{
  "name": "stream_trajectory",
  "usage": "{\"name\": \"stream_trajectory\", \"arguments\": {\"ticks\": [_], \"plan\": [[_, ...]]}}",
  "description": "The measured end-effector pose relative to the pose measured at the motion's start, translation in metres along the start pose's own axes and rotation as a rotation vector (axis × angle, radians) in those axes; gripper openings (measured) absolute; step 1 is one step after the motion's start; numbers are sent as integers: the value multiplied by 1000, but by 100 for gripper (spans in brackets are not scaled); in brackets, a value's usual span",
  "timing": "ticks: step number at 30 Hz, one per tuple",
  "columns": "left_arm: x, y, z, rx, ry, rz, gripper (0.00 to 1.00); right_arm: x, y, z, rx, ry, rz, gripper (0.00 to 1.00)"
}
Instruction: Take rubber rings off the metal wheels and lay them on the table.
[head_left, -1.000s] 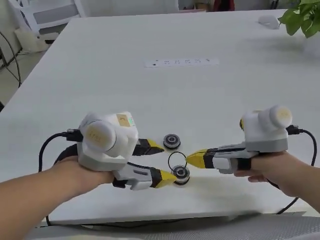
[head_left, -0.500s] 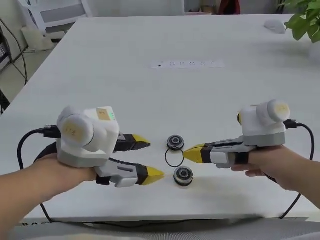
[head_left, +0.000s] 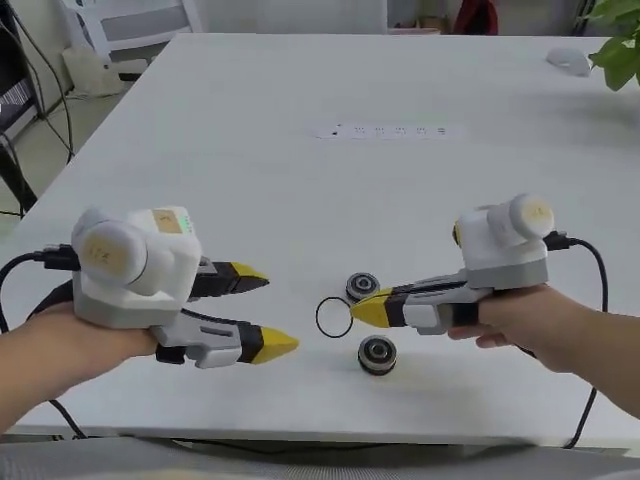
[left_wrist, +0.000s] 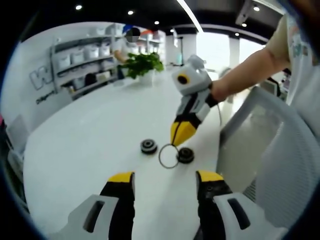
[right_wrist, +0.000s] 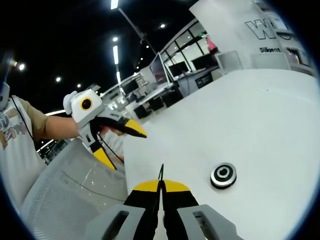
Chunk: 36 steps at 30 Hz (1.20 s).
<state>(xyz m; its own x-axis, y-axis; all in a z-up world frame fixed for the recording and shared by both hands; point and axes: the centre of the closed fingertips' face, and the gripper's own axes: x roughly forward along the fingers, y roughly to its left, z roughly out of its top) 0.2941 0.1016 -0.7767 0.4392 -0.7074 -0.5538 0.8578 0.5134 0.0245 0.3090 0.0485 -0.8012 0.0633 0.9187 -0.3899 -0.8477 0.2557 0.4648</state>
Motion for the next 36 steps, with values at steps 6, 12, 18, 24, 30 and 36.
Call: {"name": "stream_trajectory", "arguments": {"ticks": [6,12,18,24,30,36], "plan": [[-7,4,-4,-2,9,10,51,13,-2,-3,-18,33,9,0],[-11,5,-12,-8,22,12,52,23,-2,-10,-34,74,13,0],[-13,4,-17,-18,30,13,53,33,-1,-20,-60,121,8,0],[-14,3,-21,-24,36,11,53,38,-5,-26,-78,157,-21,0],[-14,2,-23,-30,39,7,53,39,-11,-31,-96,171,-55,0],[-14,2,-24,-30,48,2,54,37,-13,-30,-108,168,-75,7]]}}
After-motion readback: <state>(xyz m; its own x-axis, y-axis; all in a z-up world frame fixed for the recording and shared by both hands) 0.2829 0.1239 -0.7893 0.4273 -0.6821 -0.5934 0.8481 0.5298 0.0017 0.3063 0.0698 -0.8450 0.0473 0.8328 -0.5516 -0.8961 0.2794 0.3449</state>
